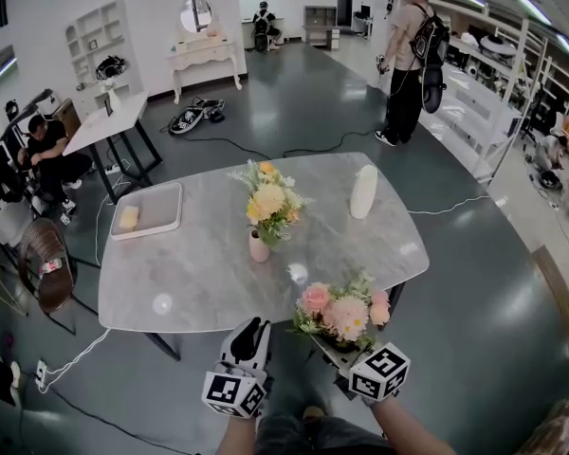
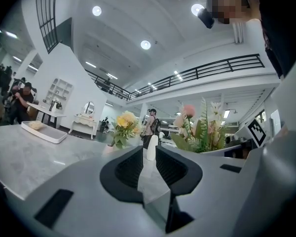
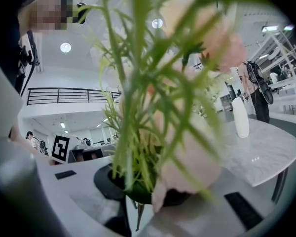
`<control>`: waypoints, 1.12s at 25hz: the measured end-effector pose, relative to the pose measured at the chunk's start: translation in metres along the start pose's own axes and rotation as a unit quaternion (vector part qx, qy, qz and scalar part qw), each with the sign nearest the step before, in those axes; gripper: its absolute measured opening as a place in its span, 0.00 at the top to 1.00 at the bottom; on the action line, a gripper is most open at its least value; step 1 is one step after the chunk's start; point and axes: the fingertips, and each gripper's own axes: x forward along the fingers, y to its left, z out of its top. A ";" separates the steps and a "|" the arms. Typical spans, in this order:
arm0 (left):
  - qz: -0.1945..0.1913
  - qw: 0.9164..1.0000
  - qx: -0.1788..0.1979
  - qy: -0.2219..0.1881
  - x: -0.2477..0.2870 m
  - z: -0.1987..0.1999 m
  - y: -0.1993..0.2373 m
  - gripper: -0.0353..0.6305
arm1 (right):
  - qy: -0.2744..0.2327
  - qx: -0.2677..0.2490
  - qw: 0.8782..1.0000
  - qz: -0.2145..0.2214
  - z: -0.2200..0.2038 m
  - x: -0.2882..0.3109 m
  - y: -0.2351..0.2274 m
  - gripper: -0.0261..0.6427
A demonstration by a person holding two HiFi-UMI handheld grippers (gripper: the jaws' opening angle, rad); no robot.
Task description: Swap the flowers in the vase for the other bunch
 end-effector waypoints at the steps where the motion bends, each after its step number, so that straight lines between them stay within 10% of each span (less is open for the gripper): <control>1: 0.000 1.000 0.000 0.000 0.001 0.000 0.002 0.82 | 0.000 0.001 1.000 0.000 0.000 0.002 -0.001 0.82; 28: -0.053 0.998 0.000 0.017 0.117 -0.016 0.087 0.81 | -0.012 0.045 0.999 -0.021 0.008 0.100 -0.061 0.82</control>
